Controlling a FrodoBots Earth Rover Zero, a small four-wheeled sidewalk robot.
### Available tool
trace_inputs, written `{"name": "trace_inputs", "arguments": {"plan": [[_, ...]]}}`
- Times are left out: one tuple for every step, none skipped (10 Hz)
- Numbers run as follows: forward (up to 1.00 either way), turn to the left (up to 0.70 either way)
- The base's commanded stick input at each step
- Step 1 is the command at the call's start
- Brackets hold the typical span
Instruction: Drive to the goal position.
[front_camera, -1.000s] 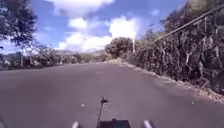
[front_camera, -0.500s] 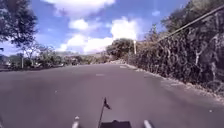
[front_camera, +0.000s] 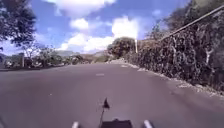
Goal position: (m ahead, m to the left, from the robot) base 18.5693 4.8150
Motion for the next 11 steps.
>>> {"name": "trace_inputs", "arguments": {"plan": [[0.7, -0.12], [0.7, -0.03], [0.7, -0.01], [0.7, 0.0], [0.7, 0.0], [0.7, 0.0], [0.7, 0.0], [0.7, 0.0], [0.7, 0.0], [0.7, 0.0], [0.7, 0.0]]}}
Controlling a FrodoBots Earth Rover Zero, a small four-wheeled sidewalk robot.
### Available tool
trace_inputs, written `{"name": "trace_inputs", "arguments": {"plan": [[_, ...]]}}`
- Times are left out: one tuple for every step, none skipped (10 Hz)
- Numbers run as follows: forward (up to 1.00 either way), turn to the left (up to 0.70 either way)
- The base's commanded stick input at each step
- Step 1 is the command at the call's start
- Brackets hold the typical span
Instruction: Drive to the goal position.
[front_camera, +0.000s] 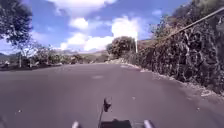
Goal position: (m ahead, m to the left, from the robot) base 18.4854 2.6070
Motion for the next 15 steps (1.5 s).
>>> {"name": "trace_inputs", "arguments": {"plan": [[0.7, -0.04], [0.7, -0.11], [0.7, -0.18], [0.7, -0.35], [0.7, -0.35], [0.7, -0.34], [0.7, -0.29], [0.7, -0.24], [0.7, -0.1], [0.7, -0.05], [0.7, 0.0], [0.7, 0.0], [0.7, 0.0], [0.7, 0.0], [0.7, 0.0]]}}
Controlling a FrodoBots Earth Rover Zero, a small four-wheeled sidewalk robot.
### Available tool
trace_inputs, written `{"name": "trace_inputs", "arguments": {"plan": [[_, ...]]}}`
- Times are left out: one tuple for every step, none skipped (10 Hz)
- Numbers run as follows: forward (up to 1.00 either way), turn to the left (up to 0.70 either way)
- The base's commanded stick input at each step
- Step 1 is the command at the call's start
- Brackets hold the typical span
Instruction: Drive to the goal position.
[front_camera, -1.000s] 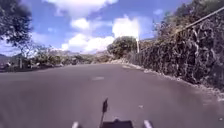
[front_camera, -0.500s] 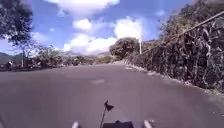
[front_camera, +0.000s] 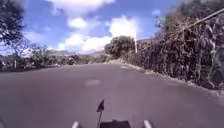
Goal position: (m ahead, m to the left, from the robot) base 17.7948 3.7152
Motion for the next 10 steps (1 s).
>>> {"name": "trace_inputs", "arguments": {"plan": [[0.7, 0.0], [0.7, 0.0], [0.7, 0.0], [0.7, 0.0], [0.7, -0.02], [0.7, -0.03], [0.7, -0.33], [0.7, -0.34], [0.7, -0.35], [0.7, -0.35]]}}
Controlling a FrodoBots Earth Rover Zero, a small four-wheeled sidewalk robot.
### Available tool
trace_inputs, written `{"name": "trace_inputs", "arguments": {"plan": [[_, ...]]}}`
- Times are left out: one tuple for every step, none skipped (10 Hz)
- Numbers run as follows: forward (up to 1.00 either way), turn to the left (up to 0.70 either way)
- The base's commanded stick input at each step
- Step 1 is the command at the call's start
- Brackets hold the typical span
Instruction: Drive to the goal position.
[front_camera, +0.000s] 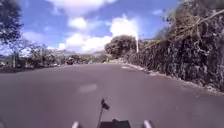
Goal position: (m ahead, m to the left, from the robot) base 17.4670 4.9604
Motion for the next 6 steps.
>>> {"name": "trace_inputs", "arguments": {"plan": [[0.7, -0.35], [0.7, -0.17], [0.7, -0.14], [0.7, -0.12], [0.7, 0.0], [0.7, 0.0]]}}
